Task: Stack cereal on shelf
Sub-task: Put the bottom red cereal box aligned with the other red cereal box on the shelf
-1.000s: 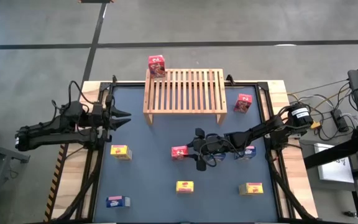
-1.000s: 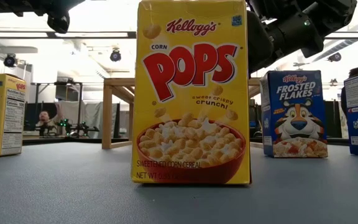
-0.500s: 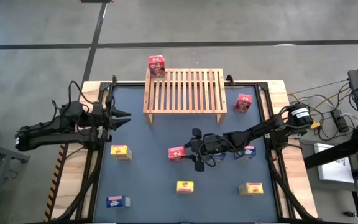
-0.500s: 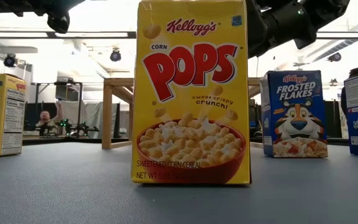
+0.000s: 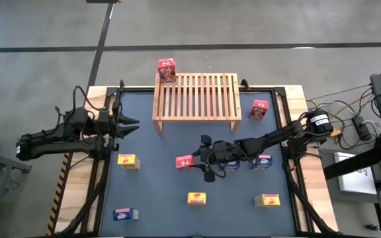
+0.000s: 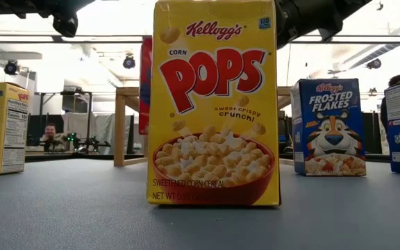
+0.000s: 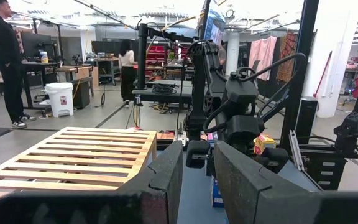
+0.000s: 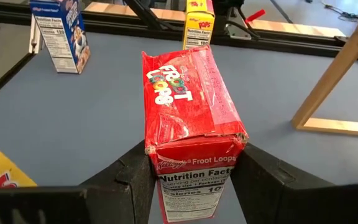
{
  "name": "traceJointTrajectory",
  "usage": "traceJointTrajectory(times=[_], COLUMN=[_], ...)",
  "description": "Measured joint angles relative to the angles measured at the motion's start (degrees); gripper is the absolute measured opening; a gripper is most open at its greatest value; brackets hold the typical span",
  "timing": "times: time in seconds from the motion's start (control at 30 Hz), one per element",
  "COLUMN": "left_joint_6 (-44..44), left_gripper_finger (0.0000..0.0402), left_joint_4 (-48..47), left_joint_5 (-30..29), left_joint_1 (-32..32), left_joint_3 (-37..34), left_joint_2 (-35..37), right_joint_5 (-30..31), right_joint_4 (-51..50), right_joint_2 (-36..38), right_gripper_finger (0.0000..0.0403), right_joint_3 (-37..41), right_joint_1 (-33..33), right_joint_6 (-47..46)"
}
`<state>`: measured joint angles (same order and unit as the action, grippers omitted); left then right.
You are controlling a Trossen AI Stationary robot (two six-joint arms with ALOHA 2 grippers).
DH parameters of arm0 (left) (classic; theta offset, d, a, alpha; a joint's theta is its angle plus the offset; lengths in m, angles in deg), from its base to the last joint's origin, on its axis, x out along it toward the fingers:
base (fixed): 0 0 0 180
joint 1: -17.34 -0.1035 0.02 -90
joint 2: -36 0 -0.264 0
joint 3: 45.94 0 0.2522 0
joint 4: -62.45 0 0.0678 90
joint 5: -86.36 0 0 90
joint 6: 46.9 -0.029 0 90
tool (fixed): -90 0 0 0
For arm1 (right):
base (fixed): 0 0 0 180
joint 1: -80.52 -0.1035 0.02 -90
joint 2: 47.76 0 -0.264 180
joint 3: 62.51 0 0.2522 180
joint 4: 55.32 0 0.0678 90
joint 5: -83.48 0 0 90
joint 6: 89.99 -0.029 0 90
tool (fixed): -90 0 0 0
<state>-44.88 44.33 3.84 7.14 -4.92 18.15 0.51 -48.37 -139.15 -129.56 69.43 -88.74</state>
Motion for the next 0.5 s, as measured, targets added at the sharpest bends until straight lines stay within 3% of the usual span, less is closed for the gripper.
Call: traceJointTrajectory(times=[0.5], left_joint_6=[0.0], left_gripper_finger=[0.0076], left_joint_4=[0.04], left_joint_5=[-0.02], left_joint_1=[-0.01], left_joint_3=[0.0], left_joint_2=[0.0], right_joint_5=[0.01], right_joint_4=[0.1], right_joint_2=[0.0], right_gripper_finger=[0.0171], right_joint_3=[0.0], right_joint_1=[0.0], right_joint_6=[0.29])
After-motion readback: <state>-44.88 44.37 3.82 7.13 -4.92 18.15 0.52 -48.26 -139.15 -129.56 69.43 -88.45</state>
